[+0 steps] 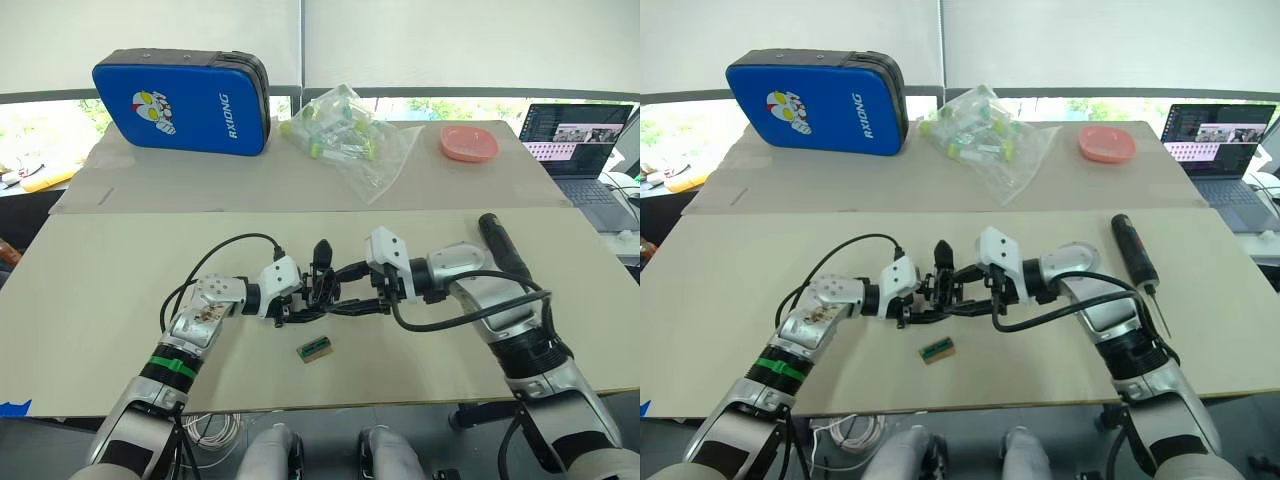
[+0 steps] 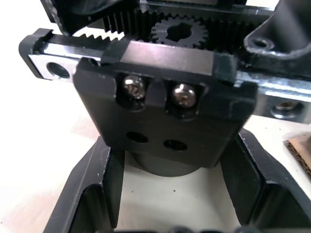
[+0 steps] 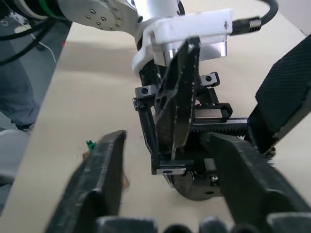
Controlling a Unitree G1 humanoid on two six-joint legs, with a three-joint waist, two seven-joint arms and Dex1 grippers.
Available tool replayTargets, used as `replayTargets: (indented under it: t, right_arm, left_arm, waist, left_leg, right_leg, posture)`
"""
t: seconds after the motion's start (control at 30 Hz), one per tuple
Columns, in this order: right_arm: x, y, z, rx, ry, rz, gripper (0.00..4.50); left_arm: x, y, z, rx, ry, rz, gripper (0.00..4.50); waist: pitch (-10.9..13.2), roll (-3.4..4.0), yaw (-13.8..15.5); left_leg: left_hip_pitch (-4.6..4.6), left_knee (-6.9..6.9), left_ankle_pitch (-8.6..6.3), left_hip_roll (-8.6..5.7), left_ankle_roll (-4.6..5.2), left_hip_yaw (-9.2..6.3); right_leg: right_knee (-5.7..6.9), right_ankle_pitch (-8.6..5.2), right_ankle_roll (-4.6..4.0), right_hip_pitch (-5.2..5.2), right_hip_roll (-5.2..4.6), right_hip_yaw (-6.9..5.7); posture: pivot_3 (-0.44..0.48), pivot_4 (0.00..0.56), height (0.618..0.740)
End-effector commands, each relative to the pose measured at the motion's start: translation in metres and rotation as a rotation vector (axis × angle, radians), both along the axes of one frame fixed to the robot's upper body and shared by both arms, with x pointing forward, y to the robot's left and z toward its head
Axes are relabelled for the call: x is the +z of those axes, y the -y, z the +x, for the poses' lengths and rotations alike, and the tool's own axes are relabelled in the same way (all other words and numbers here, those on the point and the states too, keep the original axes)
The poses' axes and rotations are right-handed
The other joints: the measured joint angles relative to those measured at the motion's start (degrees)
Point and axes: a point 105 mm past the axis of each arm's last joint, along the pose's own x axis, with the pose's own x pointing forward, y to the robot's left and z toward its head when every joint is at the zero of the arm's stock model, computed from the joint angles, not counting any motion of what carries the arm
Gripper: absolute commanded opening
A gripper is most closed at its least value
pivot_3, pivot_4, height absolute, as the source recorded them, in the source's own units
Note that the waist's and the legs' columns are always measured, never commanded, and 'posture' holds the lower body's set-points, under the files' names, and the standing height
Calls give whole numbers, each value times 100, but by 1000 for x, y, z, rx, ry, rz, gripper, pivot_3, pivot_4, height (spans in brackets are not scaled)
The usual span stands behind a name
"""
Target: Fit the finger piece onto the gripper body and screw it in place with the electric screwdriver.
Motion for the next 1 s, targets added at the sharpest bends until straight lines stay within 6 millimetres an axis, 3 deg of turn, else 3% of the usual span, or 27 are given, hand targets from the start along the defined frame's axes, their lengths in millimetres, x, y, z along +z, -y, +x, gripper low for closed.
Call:
replayTargets:
  t: [0.03, 0.2, 0.33, 0.37, 0.53, 0.63, 0.77, 0.83, 0.9, 1.0]
  right_arm:
    - [12, 6, -3, -1, 41, 40, 4479]
    - [13, 18, -4, -27, 51, 54, 4479]
    - [19, 28, -11, -32, 70, 102, 4500]
    - [21, 31, -13, -35, 76, 113, 4500]
    - [35, 46, -28, -63, 111, 170, 4500]
    - [39, 70, -38, -172, 121, 192, 4500]
    - [40, 98, -48, -324, 133, 202, 4500]
    - [33, 140, -59, -558, 140, 204, 4500]
    - [30, 174, -74, -755, 170, 199, 4500]
    - [26, 207, -93, -955, 247, 190, 4500]
  left_arm:
    - [-16, -12, -3, 36, -51, 45, 2280]
    - [-16, -12, 0, 53, -50, 34, 2280]
    - [-13, -13, 0, 71, -59, 9, 4179]
    - [-12, -17, 1, 78, -47, 13, 4462]
    - [-1, -42, -10, 73, -7, 3, 4462]
    - [8, -68, -20, 141, -28, -71, 4462]
    - [22, -85, -38, 122, -27, -167, 4462]
    - [48, -89, -53, 57, 62, -204, 4462]
    - [74, -88, -54, 73, 121, -250, 4462]
    - [104, -86, -48, 97, 184, -320, 4462]
  waist:
    - [0, 0, -1]
    - [0, 0, 3]
    - [0, -1, 7]
    - [1, -1, 10]
    - [1, -1, -27]
    - [2, 0, -27]
    - [3, 1, 15]
    - [8, -4, 77]
    - [12, -4, 209]
    - [14, 2, 266]
  left_leg:
    - [0, 0, -1, 0, -1, 0]
    - [0, -1, -1, 0, 0, 0]
    - [-1, -1, -1, 1, 1, 0]
    - [-1, -1, -1, 1, 1, 0]
    - [-1, -6, -2, 4, -1, 0]
    - [-1, -19, -3, 9, -1, -1]
    - [1, -38, -20, 8, -35, -1]
    - [-1, -41, -22, 7, -37, -1]
    - [-4, -43, -26, 4, -37, -4]
    - [-3, -43, -30, -8, -34, -2]
  right_leg:
    - [0, -1, -1, -1, 0, 0]
    - [-2, -2, -2, -1, 0, 1]
    - [-2, -2, -2, -1, 0, 1]
    - [-2, -2, -2, -1, 0, 1]
    - [-3, -3, -4, -4, 0, 2]
    - [-4, -11, -13, -12, -1, 4]
    - [-11, -13, -14, -12, -31, 1]
    - [-15, -18, -11, -12, -34, -4]
    - [-18, -37, -16, -15, -41, -18]
    - [-26, -45, -11, -3, -33, -14]
  posture:
    - [0, 150, 740]
    - [0, 150, 740]
    - [0, 150, 740]
    - [0, 150, 740]
    - [0, 150, 740]
    - [0, 150, 740]
    - [0, 150, 740]
    - [0, 150, 740]
    - [0, 150, 740]
    - [0, 150, 740]
